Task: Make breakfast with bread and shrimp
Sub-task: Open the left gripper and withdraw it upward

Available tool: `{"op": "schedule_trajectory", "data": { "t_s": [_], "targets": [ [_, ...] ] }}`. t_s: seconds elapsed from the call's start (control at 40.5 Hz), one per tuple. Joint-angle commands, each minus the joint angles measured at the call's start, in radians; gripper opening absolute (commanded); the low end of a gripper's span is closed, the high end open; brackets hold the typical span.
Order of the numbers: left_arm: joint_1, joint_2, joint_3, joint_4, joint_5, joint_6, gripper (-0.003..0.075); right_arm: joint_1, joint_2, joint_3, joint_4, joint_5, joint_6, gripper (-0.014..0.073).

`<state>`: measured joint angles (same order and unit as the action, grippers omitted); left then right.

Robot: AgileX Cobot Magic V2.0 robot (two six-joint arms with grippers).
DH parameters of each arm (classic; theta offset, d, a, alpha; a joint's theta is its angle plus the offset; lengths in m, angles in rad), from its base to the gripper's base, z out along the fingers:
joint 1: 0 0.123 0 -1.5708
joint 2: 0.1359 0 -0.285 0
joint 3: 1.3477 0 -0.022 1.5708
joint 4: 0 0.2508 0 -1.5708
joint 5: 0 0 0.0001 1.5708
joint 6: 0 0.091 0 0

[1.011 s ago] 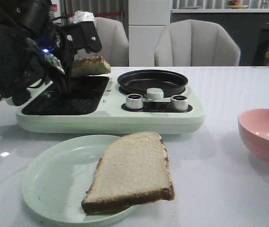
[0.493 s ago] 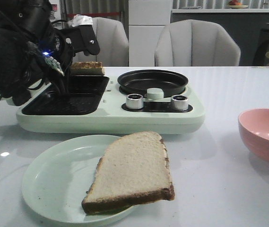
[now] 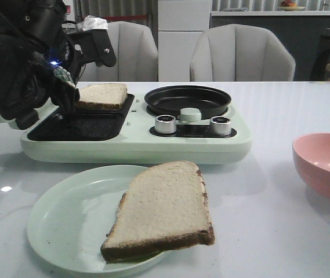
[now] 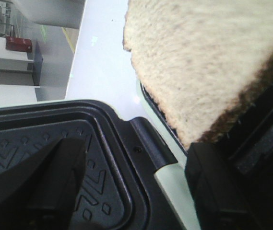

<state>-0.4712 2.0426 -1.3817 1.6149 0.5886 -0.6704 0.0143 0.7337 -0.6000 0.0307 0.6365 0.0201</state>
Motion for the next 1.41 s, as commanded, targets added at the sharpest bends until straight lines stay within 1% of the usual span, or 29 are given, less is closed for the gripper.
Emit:
{"op": "schedule_trajectory", "data": {
  "t_s": [0.0, 0.025, 0.099, 0.148, 0.173, 0.197, 0.296, 0.395, 0.518, 0.567, 0.789, 0.937, 1.085, 1.381],
  "targets": [
    [-0.035, -0.105, 0.004, -0.025, 0.035, 0.039, 0.0501, -0.002, 0.002, -0.033, -0.004, -0.073, -0.003, 0.0526],
    [-0.042, -0.121, 0.015, -0.054, 0.027, 0.063, 0.0501, -0.002, 0.002, -0.033, -0.004, -0.073, -0.003, 0.0526],
    [-0.058, -0.163, 0.031, -0.232, 0.003, 0.205, 0.0501, -0.002, 0.002, -0.033, -0.004, -0.073, -0.003, 0.0526],
    [-0.065, -0.195, 0.039, -0.398, 0.000, 0.303, 0.0501, -0.002, 0.002, -0.033, -0.004, -0.073, -0.003, 0.0526],
    [-0.071, -0.214, 0.041, -0.457, 0.002, 0.346, 0.0501, -0.002, 0.002, -0.033, -0.004, -0.073, -0.003, 0.0526],
    [-0.073, -0.228, 0.041, -0.525, 0.005, 0.366, 0.0501, -0.002, 0.002, -0.033, -0.004, -0.073, -0.003, 0.0526],
    [-0.099, -0.307, 0.053, -0.692, 0.040, 0.382, 0.0501, -0.002, 0.002, -0.033, -0.004, -0.073, -0.003, 0.0526],
    [-0.138, -0.397, 0.066, -0.872, 0.105, 0.385, 0.0500, -0.002, 0.002, -0.033, -0.004, -0.073, -0.003, 0.0526],
    [-0.201, -0.524, 0.105, -1.075, 0.161, 0.393, 0.0499, -0.002, 0.002, -0.033, -0.004, -0.073, -0.003, 0.0526],
    [-0.249, -0.605, 0.152, -1.177, 0.157, 0.393, 0.0499, -0.002, 0.002, -0.033, -0.004, -0.073, -0.003, 0.0526],
    [-0.406, -0.819, 0.301, -1.295, 0.149, 0.389, 0.0499, -0.002, 0.002, -0.033, -0.004, -0.073, -0.003, 0.0526],
    [-0.470, -0.951, 0.397, -1.325, 0.122, 0.298, 0.0499, -0.002, 0.002, -0.033, -0.004, -0.073, -0.003, 0.0526],
    [-0.480, -1.073, 0.483, -1.327, 0.069, 0.254, 0.0499, -0.002, 0.002, -0.033, -0.004, -0.073, -0.003, 0.0526],
    [-0.480, -1.328, 0.615, -1.325, 0.038, 0.251, 0.0499, -0.002, 0.002, -0.033, -0.004, -0.076, -0.003, 0.0526]
  ]
}}
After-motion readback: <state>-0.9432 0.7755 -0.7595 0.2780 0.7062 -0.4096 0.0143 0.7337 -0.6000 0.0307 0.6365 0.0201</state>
